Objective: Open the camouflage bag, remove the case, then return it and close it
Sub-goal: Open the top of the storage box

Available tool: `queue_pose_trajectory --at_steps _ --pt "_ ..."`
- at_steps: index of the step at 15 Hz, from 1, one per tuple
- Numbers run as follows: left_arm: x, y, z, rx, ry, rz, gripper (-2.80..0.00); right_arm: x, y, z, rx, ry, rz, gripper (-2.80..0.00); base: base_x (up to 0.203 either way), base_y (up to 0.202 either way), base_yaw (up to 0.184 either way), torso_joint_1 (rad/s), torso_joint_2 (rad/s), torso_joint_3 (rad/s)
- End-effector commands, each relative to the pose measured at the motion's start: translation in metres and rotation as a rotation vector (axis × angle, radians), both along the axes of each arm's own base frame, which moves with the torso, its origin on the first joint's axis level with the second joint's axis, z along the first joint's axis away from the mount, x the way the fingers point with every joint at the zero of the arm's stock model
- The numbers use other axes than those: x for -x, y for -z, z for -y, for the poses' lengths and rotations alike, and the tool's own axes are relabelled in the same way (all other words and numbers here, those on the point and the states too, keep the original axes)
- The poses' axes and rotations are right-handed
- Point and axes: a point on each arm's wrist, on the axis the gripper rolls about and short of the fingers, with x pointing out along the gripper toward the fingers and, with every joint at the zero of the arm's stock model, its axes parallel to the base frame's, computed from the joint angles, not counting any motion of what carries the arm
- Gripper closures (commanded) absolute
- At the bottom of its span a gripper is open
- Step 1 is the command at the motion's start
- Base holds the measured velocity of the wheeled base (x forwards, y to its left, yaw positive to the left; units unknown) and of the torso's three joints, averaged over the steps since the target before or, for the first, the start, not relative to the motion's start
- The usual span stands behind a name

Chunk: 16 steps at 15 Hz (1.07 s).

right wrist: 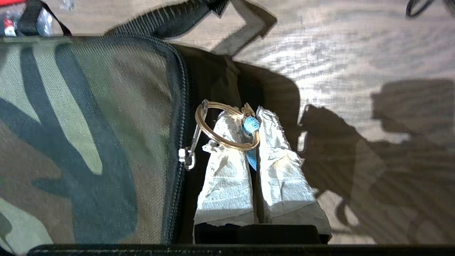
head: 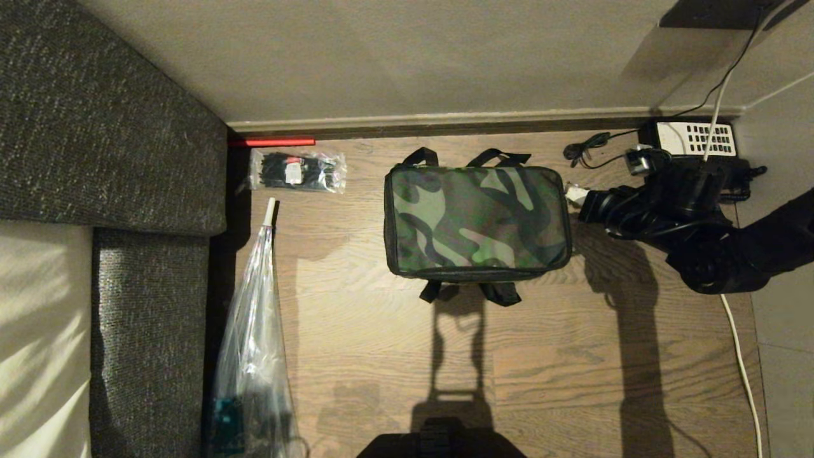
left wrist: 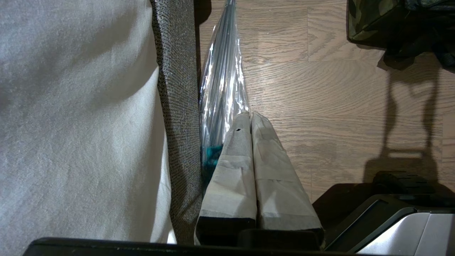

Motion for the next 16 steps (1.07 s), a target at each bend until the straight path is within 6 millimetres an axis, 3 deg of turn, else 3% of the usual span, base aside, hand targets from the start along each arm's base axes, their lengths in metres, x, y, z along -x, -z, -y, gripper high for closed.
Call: queue_pose_trajectory --at_steps 1,8,16 --pt "0.0 0.0 0.0 0.0 0.0 0.0 0.0 -0.001 -0.003 0.0 -0.002 -0.002 0.016 0.0 0.0 0.0 0.0 0.0 0.0 0.0" --pt "0.0 0.0 0.0 0.001 0.0 0.0 0.0 -0.007 -0.001 -0.001 -0.003 -0.001 0.023 0.0 0.0 0.0 0.0 0.0 0.0 0.0" --pt "0.0 0.0 0.0 0.0 0.0 0.0 0.0 -0.016 -0.014 -0.001 -0.036 -0.001 0.066 0.0 0.0 0.0 0.0 0.0 0.0 0.0"
